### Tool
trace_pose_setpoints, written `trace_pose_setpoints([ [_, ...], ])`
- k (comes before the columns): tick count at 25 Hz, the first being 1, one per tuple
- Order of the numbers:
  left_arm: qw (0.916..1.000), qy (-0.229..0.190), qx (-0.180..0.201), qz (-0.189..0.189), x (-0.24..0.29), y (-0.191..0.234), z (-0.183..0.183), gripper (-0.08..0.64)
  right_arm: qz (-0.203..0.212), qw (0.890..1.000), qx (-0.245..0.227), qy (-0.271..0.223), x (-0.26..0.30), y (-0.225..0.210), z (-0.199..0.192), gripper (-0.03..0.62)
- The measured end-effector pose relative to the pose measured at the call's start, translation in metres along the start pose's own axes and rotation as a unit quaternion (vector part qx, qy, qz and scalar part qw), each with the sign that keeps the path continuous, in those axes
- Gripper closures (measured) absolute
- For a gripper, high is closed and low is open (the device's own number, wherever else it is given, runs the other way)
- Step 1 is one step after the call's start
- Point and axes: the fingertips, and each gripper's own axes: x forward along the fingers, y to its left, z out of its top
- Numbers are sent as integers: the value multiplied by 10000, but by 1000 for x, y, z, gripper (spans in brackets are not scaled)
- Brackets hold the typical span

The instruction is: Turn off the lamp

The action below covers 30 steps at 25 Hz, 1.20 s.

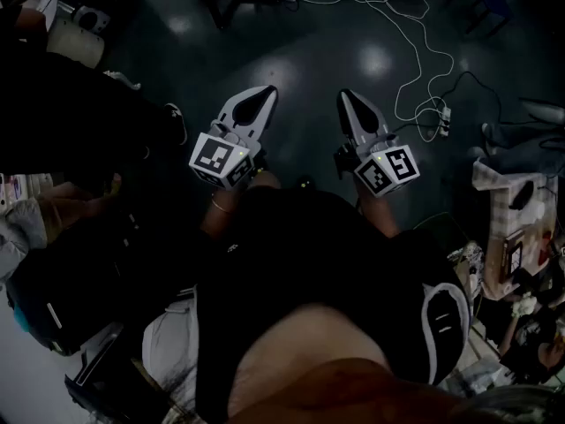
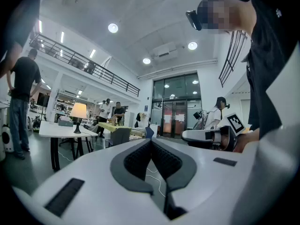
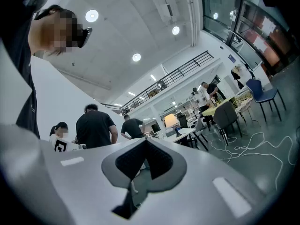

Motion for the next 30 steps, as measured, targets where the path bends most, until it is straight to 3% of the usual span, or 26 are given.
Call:
trace_pose_setpoints([
  [15,9998,-57,83,148,-15,-16,8,552,-169,9993,330,-38,-26,-14,-6,592],
  [23,9992,-52,-247,299,-23,14,5,552,-156,9993,344,-53,-9,-9,-12,592],
  [30,9996,-82,-285,27,9,30,4,552,-311,9993,207,-83,1,-23,-6,592],
])
